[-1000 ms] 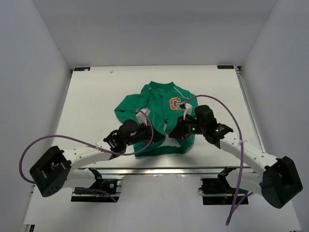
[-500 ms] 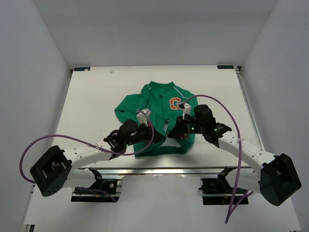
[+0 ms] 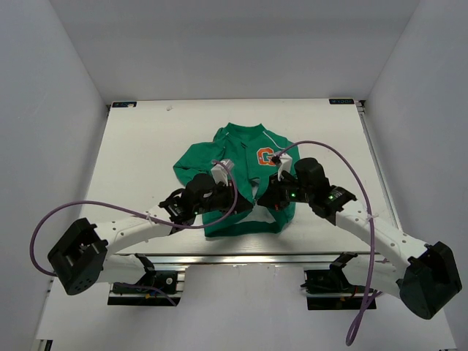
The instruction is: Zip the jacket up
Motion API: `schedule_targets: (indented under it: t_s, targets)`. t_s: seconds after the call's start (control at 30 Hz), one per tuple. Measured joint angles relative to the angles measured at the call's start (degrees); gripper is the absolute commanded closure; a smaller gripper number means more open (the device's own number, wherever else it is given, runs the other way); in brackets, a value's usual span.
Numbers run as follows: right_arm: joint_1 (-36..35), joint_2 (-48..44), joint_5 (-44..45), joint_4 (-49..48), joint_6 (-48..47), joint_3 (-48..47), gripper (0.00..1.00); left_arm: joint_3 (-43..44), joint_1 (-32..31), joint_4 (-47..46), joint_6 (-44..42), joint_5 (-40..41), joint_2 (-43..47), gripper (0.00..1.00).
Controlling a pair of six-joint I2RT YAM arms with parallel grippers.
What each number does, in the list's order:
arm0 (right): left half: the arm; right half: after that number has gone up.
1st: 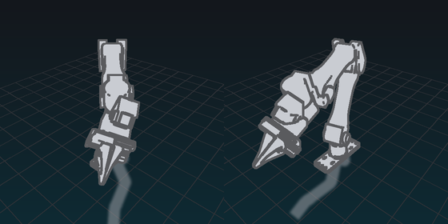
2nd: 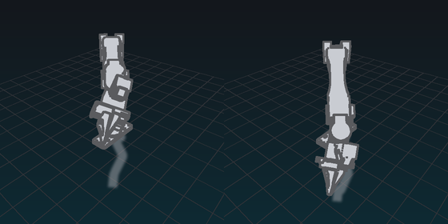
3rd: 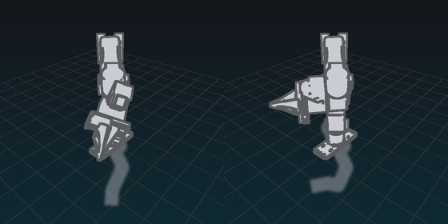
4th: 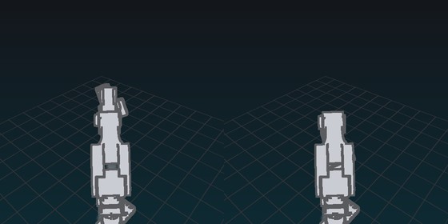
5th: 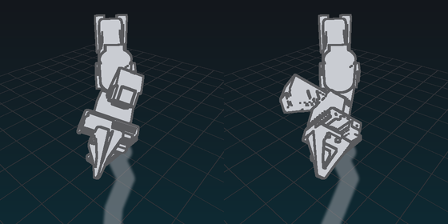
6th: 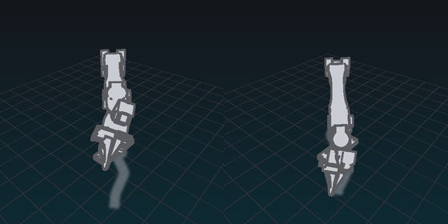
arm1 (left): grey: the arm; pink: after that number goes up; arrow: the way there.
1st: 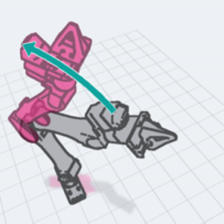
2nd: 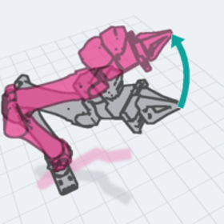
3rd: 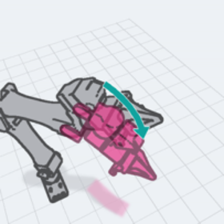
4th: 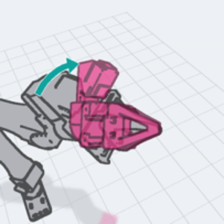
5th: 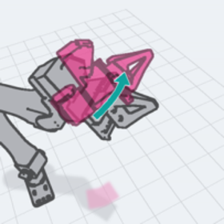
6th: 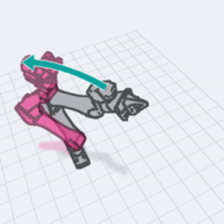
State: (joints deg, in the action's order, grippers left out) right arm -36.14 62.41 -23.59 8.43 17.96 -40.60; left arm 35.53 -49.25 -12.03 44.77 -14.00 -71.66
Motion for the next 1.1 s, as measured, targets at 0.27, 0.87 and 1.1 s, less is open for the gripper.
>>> schedule_targets:
  t_s: [0.27, 0.87, 1.1]
  targets:
    - [-2.1, -0.6, 5.1, 3.2, -1.7, -1.9, 1.0, 1.7, 0.0, 3.4, -0.8, -0.4, -0.3, 1.0]
    - [-2.4, 3.8, 20.3, 14.9, -0.2, -14.6, 1.0, 5.0, 0.0, 20.7, -4.5, 6.1, 1.7, 0.92]
    - [-1.9, 9.0, 9.6, 18.8, -1.6, -16.1, 1.0, 6.4, -0.1, 27.0, -10.3, 9.9, 2.3, 0.09]
